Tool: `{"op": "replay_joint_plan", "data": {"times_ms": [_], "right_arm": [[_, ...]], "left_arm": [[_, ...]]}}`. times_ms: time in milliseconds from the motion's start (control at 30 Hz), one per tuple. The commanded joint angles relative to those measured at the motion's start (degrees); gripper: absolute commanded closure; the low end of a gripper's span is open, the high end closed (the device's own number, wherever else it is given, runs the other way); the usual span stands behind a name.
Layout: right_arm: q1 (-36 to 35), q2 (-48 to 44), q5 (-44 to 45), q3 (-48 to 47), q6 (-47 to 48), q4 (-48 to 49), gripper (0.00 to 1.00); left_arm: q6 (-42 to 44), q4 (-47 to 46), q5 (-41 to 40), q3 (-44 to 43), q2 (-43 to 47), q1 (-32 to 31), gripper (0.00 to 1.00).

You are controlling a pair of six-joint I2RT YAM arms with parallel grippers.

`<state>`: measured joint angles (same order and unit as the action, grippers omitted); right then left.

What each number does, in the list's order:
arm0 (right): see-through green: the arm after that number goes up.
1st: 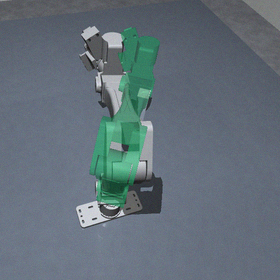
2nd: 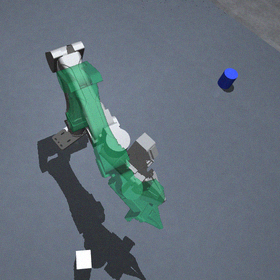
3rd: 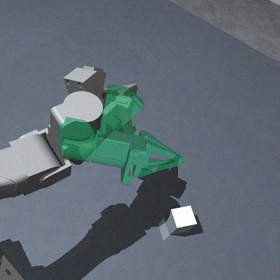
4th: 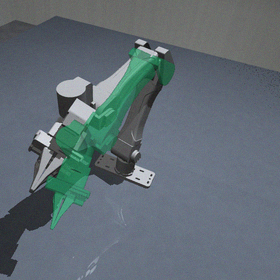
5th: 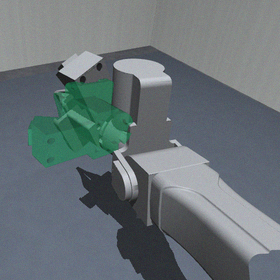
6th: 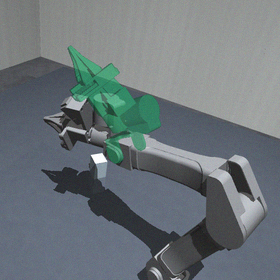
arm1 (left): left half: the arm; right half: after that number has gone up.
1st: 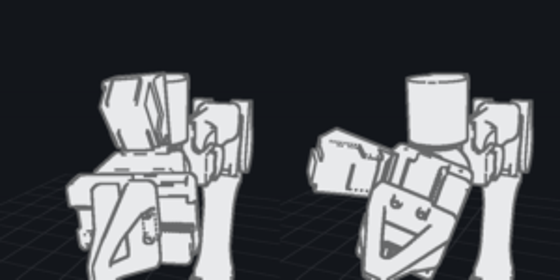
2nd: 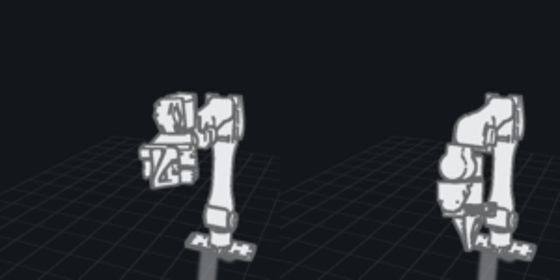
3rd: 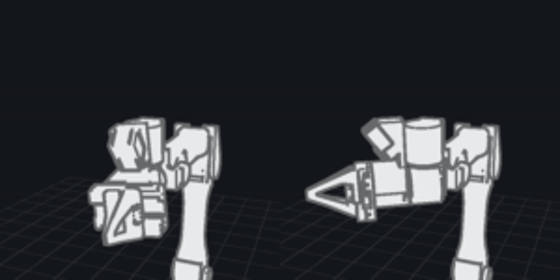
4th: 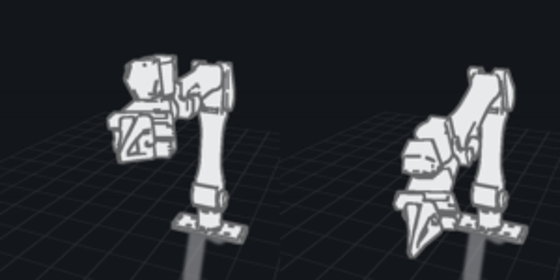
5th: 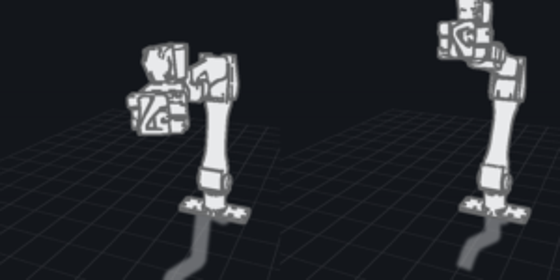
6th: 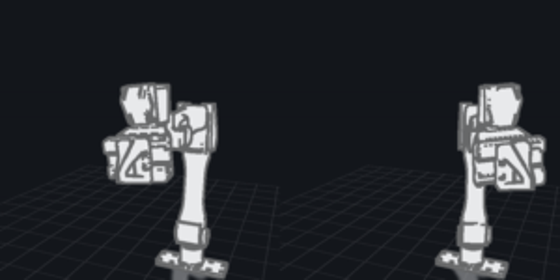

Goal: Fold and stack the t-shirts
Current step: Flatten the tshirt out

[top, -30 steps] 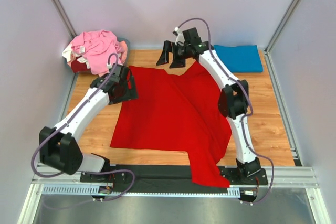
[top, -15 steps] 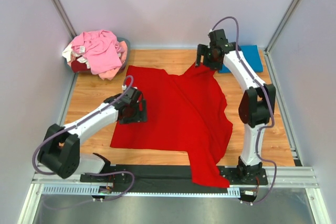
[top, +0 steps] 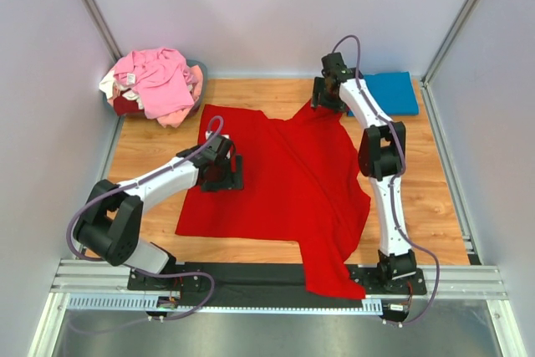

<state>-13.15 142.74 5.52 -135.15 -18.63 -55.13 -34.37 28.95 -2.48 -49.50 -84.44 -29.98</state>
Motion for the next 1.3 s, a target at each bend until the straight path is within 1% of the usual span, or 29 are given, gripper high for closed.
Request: {"op": "replay_joint_plan", "data": {"times_ms": [0,100,200,233,300,333,367,433,500,533,600,633,700,733,767,800,833,867,900,933,1000,1033,1100,1133,1167,1200,1267], "right_arm": [[0.0,5.5,1.3,-5.2,-1.6,2.0,0.31],[-0.2,8.5,-1.3,-8.1,-3.3,3.0,0.32],[0.0,11.0,-8.5,-9.2,-5.9,6.1,0.33],[0.1,11.8,-11.5,-9.3,-8.3,7.0,0.34],[0.1,12.5,-13.6,-9.3,-10.2,10.1,0.39],[0.1,13.1,-15.1,-9.7,-12.3,11.2,0.46],[0.1,14.5,-15.7,-10.3,-13.1,13.1,0.5],[0.1,16.4,-16.2,-13.1,-14.8,14.6,0.54],[0.5,18.6,-15.9,-14.7,-17.9,17.2,0.55],[0.8,19.2,-16.0,-14.7,-21.1,20.3,0.56],[2.0,20.8,-16.4,-14.9,-24.5,23.7,0.57],[2.4,21.6,-16.1,-15.5,-26.4,27.0,0.58],[3.6,24.1,-15.0,-16.7,-30.8,30.0,0.58],[4.1,25.0,-16.1,-17.5,-32.5,34.9,0.58],[4.4,25.9,-16.3,-18.3,-35.1,36.7,0.58],[4.9,27.2,-16.2,-19.1,-35.6,38.0,0.57],[5.0,27.3,-14.6,-20.0,-35.8,39.2,0.53],[5.1,26.8,-13.3,-19.8,-35.4,39.1,0.52],[5.4,25.8,-11.9,-18.8,-34.3,38.9,0.47],[5.5,22.7,-9.7,-15.8,-33.6,39.6,0.4],[6.2,19.7,-8.2,-13.4,-32.6,39.8,0.32],[6.4,17.0,-8.0,-12.8,-31.6,39.8,0.23],[7.2,14.6,-8.7,-12.4,-30.2,38.8,0.18],[7.4,12.1,-10.5,-11.7,-29.3,39.0,0.12],[7.9,10.5,-11.4,-10.0,-29.1,39.2,0.09],[8.0,9.1,-14.1,-8.7,-28.9,39.5,0.0],[8.4,5.4,-17.6,-7.2,-28.7,40.5,0.0]], "left_arm": [[2.0,-1.5,1.7,-2.1,0.2,-0.3,0.12],[2.8,-1.2,1.8,-1.7,0.6,-0.3,0.12],[3.3,-0.4,1.7,-1.0,1.2,-0.3,0.12],[3.4,0.1,1.5,-0.8,1.7,-0.3,0.12],[3.5,0.6,1.3,-0.5,2.3,-0.3,0.12],[3.5,1.0,1.3,-0.3,2.9,-0.3,0.12],[3.4,1.3,1.3,-0.3,3.1,-0.3,0.12],[3.2,2.2,1.3,0.1,4.4,-0.3,0.12],[2.9,2.9,1.3,0.7,5.9,-0.3,0.12],[2.6,3.6,1.1,1.0,6.4,-0.3,0.12],[2.6,4.3,0.6,1.5,7.5,-0.3,0.12],[2.4,5.1,0.3,2.0,8.5,-0.3,0.12],[2.4,5.9,-0.7,2.6,9.6,-0.3,0.12],[2.2,6.7,-0.9,2.6,9.9,-0.3,0.12],[2.0,7.1,-1.1,2.8,10.0,-0.3,0.12],[1.9,7.3,-1.4,2.9,10.5,-0.3,0.12],[1.8,8.0,-1.6,2.9,10.7,-0.3,0.12],[1.2,8.4,-1.8,2.9,11.0,-0.3,0.12],[1.0,8.9,-2.3,2.7,11.8,-0.3,0.12],[0.7,9.8,-2.6,2.6,12.2,-0.3,0.12],[-0.8,10.9,-4.2,2.3,13.9,-0.3,0.11],[-1.2,12.1,-4.8,2.2,14.3,-0.3,0.11],[-2.0,14.0,-5.7,1.8,15.8,-0.3,0.11],[-2.1,14.5,-5.7,1.7,16.3,-0.3,0.11],[-2.4,14.8,-5.6,1.6,17.0,-0.3,0.11],[-3.3,16.0,-5.7,1.6,18.7,-0.3,0.11],[-4.0,16.5,-5.6,1.9,20.9,-0.3,0.1]]}}
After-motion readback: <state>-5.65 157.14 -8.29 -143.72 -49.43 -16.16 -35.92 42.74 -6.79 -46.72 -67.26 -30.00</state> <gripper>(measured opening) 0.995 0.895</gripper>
